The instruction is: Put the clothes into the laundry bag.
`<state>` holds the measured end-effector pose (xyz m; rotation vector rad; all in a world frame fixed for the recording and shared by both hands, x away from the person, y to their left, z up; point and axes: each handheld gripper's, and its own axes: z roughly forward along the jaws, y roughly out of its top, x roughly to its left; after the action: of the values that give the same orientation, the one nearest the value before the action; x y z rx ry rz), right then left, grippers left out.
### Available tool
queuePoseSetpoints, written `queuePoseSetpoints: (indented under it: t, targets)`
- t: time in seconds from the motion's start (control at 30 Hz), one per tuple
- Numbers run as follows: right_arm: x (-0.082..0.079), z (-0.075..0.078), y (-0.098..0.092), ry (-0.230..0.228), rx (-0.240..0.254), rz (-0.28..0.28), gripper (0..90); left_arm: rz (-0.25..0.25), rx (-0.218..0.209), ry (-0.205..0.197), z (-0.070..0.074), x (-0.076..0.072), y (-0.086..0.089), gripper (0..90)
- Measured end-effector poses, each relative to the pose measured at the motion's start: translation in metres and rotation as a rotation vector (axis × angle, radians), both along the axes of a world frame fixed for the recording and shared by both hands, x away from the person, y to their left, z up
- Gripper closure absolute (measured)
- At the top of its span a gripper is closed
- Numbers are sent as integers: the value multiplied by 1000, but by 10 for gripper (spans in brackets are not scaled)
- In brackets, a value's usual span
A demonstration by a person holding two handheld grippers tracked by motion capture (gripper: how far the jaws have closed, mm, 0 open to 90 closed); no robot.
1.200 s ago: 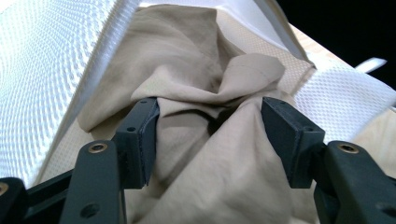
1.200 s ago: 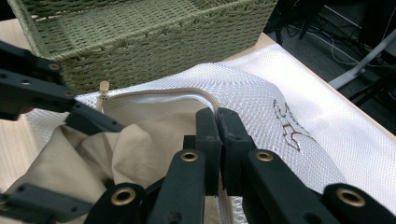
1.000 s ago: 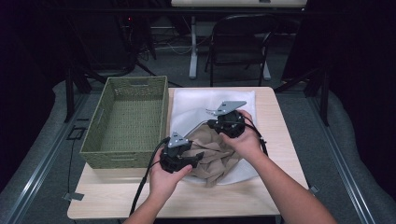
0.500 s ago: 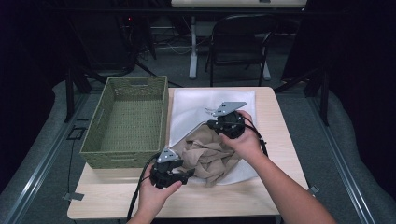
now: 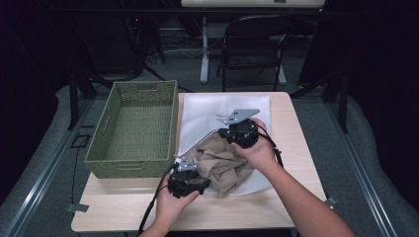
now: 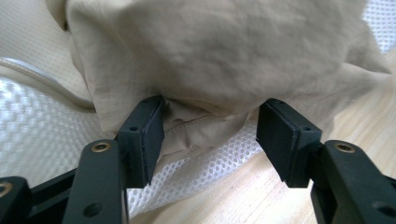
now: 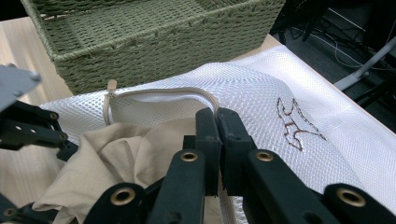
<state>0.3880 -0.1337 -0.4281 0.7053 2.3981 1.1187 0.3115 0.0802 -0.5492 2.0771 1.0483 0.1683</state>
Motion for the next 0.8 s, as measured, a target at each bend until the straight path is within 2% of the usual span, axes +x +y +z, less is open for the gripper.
queuePoseSetpoints:
  t: [0.07, 0.17, 0.23, 0.37, 0.43, 0.57, 0.6, 0.77, 0.8]
  targets:
    - [0, -1, 0, 1, -2, 1, 877, -1, 0, 5, -1, 0, -1, 476]
    - [0, -3, 0, 6, -3, 1, 877, 7, 6, -11, -2, 0, -3, 589]
    - [0, -4, 0, 6, 0, 2, 877, -1, -3, 1, -3, 1, -5, 666]
    - [-1, -4, 2, 6, 0, 6, 877, -6, -5, -5, -5, 3, -8, 806]
    - [-2, -4, 2, 6, -3, 6, 877, -4, -15, -2, -6, 5, -9, 849]
    - [-3, -4, 3, 5, -4, 15, 878, 0, -17, -13, -3, 9, -12, 869]
    - [-3, -4, 3, 6, -9, 15, 878, 9, -29, -14, -3, 10, -14, 870]
    - [-4, -4, 4, 6, 2, 17, 879, 18, -16, -16, 0, 21, -19, 870]
    - [-4, -4, 5, 7, 2, 20, 878, 20, -8, -28, 0, 23, -20, 870]
